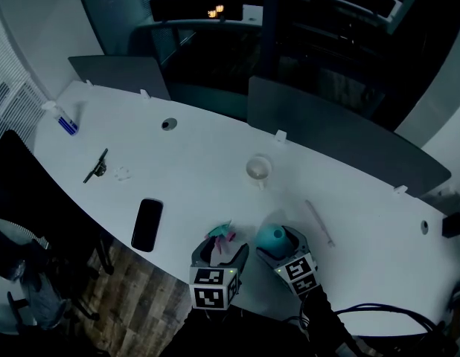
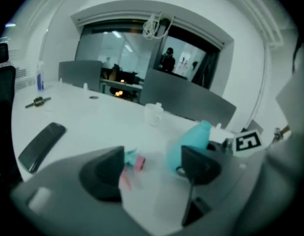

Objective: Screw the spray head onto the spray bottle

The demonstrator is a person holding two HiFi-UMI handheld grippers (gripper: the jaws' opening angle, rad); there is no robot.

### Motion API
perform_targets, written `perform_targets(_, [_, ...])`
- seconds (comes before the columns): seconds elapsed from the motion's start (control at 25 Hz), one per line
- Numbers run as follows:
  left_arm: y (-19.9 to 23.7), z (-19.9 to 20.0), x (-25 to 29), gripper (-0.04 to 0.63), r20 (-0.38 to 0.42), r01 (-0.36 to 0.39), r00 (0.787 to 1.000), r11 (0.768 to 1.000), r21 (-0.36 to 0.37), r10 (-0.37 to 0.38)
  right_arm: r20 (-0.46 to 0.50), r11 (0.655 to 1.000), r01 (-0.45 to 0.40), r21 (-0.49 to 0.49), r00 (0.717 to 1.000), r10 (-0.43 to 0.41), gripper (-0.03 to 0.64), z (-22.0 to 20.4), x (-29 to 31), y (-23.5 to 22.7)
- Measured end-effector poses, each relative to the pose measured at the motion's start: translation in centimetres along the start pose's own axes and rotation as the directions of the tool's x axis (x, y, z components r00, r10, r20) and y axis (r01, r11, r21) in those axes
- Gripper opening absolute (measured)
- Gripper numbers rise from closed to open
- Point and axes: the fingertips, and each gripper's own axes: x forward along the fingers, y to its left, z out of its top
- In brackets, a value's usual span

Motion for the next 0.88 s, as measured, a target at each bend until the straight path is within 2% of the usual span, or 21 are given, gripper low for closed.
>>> perform_targets(0.08, [0.2, -0.1, 1.3, 0.396, -0.027, -0.033, 0.999, 0.999, -0.019, 0.033, 0.0, 1.0, -0.001, 0.001, 1.0, 0.001, 0.38, -0.1, 0.0, 0.0])
perform_targets(0.2, [0.8, -0.2, 3.0, 0.4, -0.069, -0.072, 0.995, 0.997, -0.01, 0.071, 0.002, 1.0, -0.004, -0.001, 1.0, 0.004, 0.38, 0.0, 0.1, 0.0])
perform_targets(0.28, [0.8, -0.3, 3.5, 0.399, -0.1, -0.072, 0.993, 0.997, -0.027, 0.069, -0.001, 1.0, -0.007, -0.005, 1.0, 0.007, 0.38, 0.0, 0.1, 0.0])
perform_targets(0.36, [0.3, -0.7, 3.6, 0.399, -0.14, -0.043, 0.99, 0.994, -0.1, 0.029, -0.005, 1.0, -0.01, -0.01, 1.0, 0.01, 0.38, 0.0, 0.0, 0.0])
perform_targets(0.44, [-0.8, -1.1, 3.4, 0.399, -0.175, -0.002, 0.984, 0.98, -0.2, -0.034, -0.005, 1.0, -0.011, -0.011, 1.0, 0.011, 0.38, 0.1, -0.1, 0.0])
perform_targets(0.52, [-1.4, -1.5, 3.5, 0.399, -0.205, 0.009, 0.977, 0.968, -0.251, -0.062, -0.002, 1.0, -0.01, -0.01, 1.0, 0.01, 0.38, 0.1, -0.1, 0.1])
perform_targets(0.72, [0.3, -3.7, 4.8, 0.399, -0.29, -0.045, 0.956, 0.968, -0.247, -0.029, 0.001, 1.0, -0.014, -0.013, 1.0, 0.014, 0.38, 0.1, 0.1, 0.1])
perform_targets(0.88, [1.6, -5.1, 4.5, 0.4, -0.324, -0.057, 0.946, 0.977, -0.205, -0.013, 0.002, 1.0, -0.02, -0.019, 1.0, 0.02, 0.38, 0.1, 0.0, -0.1])
